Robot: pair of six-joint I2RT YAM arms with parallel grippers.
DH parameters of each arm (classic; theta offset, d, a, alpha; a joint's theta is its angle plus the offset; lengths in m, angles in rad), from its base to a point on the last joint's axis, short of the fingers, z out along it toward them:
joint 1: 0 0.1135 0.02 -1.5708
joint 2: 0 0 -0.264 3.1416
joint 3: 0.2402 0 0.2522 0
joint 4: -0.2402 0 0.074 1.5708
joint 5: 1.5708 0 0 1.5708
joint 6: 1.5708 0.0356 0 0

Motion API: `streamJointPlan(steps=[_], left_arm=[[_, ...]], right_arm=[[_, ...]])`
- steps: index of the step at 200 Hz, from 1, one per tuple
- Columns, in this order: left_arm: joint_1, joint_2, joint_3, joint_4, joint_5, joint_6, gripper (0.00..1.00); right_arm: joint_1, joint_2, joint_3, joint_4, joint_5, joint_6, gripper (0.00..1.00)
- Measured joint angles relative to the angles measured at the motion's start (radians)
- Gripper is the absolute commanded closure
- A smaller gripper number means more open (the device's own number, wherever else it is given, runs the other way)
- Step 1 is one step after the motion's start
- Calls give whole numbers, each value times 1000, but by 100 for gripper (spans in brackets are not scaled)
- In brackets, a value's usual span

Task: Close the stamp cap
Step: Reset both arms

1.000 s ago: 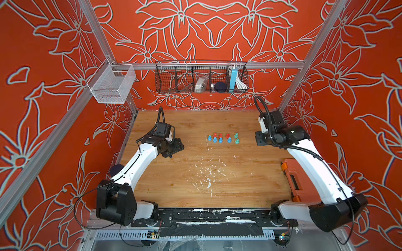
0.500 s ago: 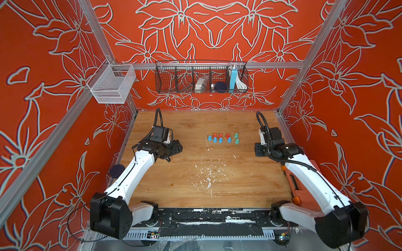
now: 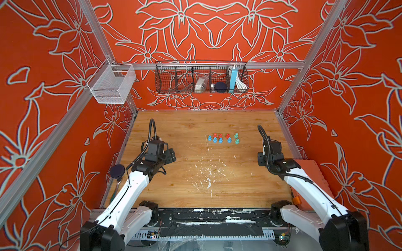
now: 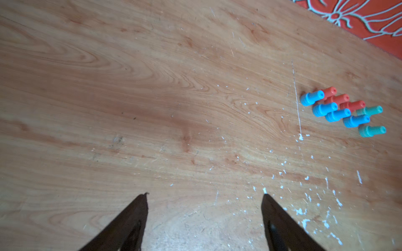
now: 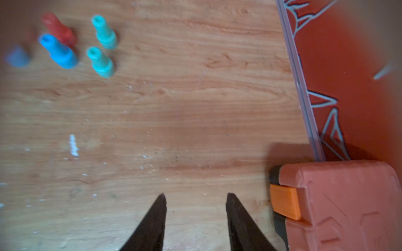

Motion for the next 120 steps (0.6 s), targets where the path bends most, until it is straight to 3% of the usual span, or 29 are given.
streamJointPlan(steps=[19,26,60,120], left_arm=[[3,-58,-84,100,-84,39,11],[6,-68,-110,134,-112,53,2],[48,-55,-238,306,-217,132,1],[95,74,-330,534,-278,191,1]], right_arm=[[-3,-64,-117,93,36,-44,47],[-4,-85,-156,130,50,-54,46],[-5,-130,-275,280,75,-71,42],[-5,-102,-288,444,75,-84,39]])
